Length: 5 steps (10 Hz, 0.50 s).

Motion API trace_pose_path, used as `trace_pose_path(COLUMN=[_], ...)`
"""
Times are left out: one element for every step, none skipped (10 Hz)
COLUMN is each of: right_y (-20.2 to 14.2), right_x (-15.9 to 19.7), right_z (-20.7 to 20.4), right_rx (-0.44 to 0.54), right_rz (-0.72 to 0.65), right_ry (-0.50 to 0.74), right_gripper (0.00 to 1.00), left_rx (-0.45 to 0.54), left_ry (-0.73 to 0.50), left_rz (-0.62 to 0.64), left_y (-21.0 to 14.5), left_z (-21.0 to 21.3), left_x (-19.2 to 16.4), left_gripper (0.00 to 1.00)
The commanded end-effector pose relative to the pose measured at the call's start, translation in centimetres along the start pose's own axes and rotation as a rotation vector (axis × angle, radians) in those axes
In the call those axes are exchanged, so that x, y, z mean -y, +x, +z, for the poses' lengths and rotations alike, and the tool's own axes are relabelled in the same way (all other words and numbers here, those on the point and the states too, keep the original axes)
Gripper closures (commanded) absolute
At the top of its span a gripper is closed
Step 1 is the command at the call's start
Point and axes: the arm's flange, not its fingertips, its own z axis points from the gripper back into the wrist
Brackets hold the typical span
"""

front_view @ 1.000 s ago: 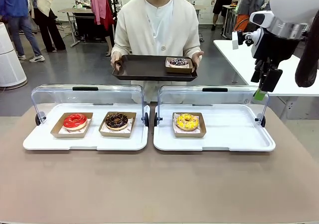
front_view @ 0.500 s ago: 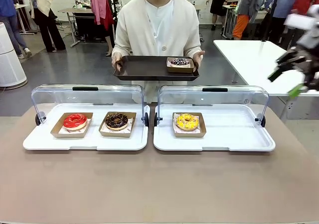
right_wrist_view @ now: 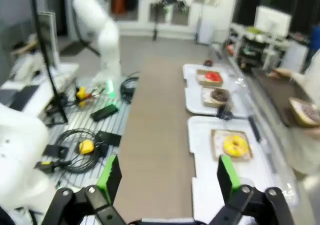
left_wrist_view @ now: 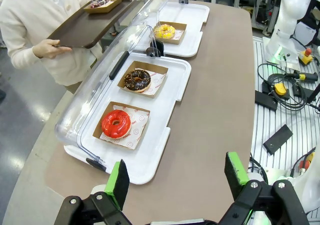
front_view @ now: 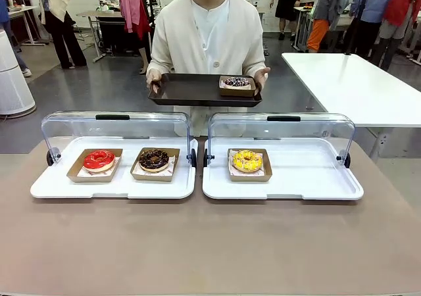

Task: Provide the desired donut to the person.
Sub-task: Pick up and lift the Paper togo box containing the Donut pointed at by the person.

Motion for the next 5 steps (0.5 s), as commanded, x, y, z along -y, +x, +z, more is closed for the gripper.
trace_pose_path(right_y=[-0.8,-1.4,-2.2,-3.0,-3.6], right_x=[1.7,2.0,2.4,2.8,3.1], right_z=[1.7,2.8,3.7,4.4,4.8], right_rx=[0.054,0.058,0.061,0.058,0.055], right_rz=[-0.118,-0.145,-0.177,-0.222,-0.251], right_ry=[-0.098,-0.104,-0.117,-0.131,-0.142], right_gripper=[0.0,0.0,0.0,0.0,0.0], left_rx=[0.011,0.011,0.011,0.011,0.011], left_ry=[0.003,0.003,0.003,0.003,0.003], left_rz=[-0.01,-0.01,-0.01,-0.01,-0.01], left_y=[0.1,0.1,0.1,0.1,0.1], left_z=[-0.1,-0.1,-0.1,-0.1,-0.1], left_x=[0.0,0.0,0.0,0.0,0.0], left_gripper=[0.0,0.0,0.0,0.0,0.0])
